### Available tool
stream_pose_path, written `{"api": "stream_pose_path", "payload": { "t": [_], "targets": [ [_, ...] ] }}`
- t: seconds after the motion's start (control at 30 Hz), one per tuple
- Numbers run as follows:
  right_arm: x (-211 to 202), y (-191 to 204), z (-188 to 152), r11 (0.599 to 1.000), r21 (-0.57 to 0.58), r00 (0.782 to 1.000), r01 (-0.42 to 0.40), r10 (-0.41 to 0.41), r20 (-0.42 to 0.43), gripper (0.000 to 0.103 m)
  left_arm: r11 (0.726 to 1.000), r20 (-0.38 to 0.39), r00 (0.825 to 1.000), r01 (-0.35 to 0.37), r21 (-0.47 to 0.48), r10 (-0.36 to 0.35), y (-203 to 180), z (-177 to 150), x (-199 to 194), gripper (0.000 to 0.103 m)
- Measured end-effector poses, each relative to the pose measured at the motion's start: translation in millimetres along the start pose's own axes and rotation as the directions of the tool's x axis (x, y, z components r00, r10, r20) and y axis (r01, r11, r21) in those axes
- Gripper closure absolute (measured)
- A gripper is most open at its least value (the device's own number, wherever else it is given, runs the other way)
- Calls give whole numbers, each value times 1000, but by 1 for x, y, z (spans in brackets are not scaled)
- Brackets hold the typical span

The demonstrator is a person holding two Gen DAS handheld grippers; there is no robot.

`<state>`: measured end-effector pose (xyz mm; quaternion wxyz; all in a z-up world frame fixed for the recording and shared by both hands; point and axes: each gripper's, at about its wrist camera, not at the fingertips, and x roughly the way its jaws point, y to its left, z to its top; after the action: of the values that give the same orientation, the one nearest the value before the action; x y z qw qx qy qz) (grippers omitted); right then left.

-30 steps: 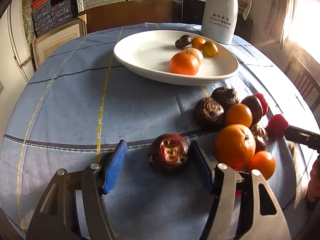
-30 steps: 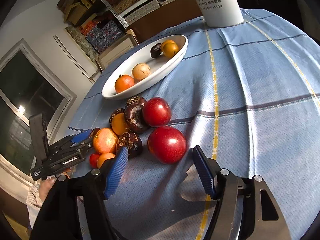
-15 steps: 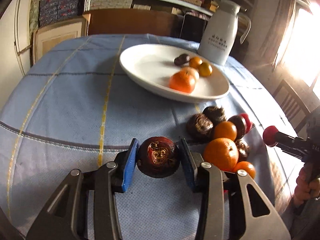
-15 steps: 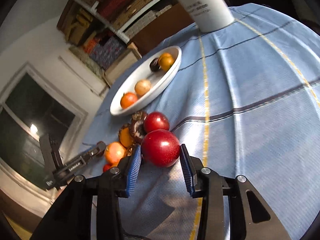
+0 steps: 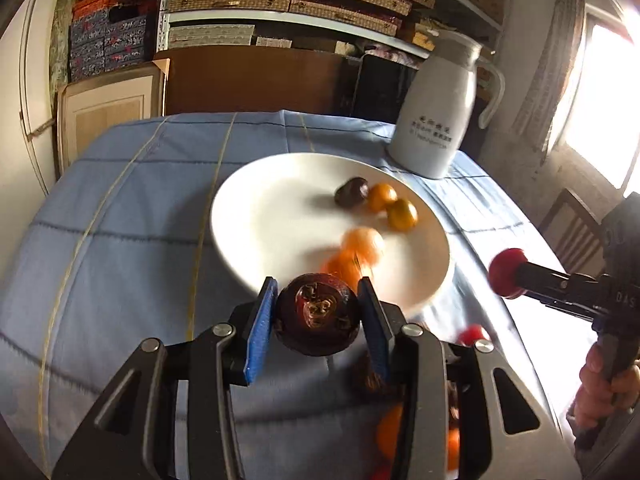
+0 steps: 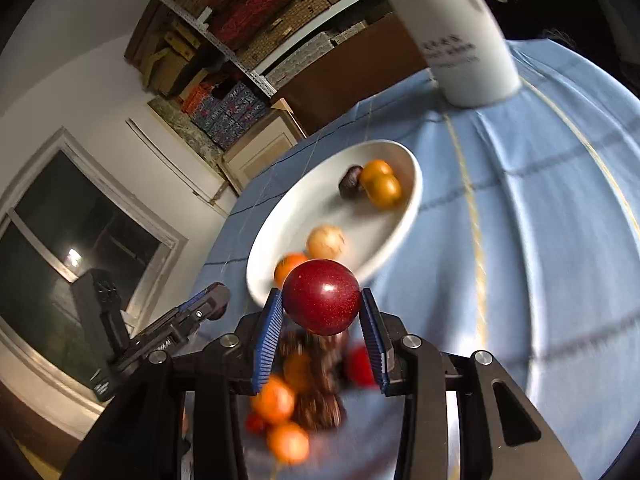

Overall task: Organize fruits
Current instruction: 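Place both held fruits in the white plate and open both grippers, then grasp the red tomato with the left gripper while the right gripper grasps a small orange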

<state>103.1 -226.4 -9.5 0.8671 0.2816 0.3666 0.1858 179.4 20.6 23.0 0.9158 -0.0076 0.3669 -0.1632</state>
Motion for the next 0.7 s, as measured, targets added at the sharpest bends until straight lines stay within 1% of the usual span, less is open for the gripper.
{"api": "stream_pose_path", "payload": {
  "t": [0.03,0.1,0.13,0.17,0.2,0.23,0.3,0.33,0.37,0.43,0.57,0.7],
  "targets": [
    [11,4,7,1000,-17,1000,17,-17,-3,64,1000,-5,1000,-16,0,16,-1,4,8,62],
    [32,9,17,997,-49,998,63,-63,-1,63,1000,-15,1000,-26,-10,25,2,7,21,62],
    [41,10,21,994,-68,996,85,-84,9,61,1000,-19,1000,-23,-18,23,4,8,28,54],
    [46,10,22,993,-77,995,94,-93,20,57,999,-21,999,-25,-24,25,6,7,34,39],
    [48,10,23,992,-84,995,99,-96,36,42,999,-22,999,-27,-27,27,9,6,37,32],
    [49,8,23,991,-90,994,101,-97,48,36,1000,-24,1000,-19,-23,19,11,4,39,25],
    [44,6,23,990,-97,993,101,-95,63,36,1000,-31,999,-18,-15,17,13,3,39,24],
    [40,6,23,991,-93,993,95,-89,74,36,1000,-26,999,-22,-15,22,12,3,36,21],
    [36,4,23,993,-81,993,84,-77,87,36,1000,-15,1000,-22,-15,22,11,2,33,15],
    [34,0,20,995,-71,995,75,-70,75,35,1000,-1,1000,-26,-1,26,7,-1,27,12],
    [39,-5,11,995,-51,996,90,-88,34,35,996,12,998,-63,60,62,-4,-14,17,11],
    [33,-9,2,994,-38,995,98,-97,40,34,995,18,997,-70,66,69,-8,-30,6,8]
  ]
}}
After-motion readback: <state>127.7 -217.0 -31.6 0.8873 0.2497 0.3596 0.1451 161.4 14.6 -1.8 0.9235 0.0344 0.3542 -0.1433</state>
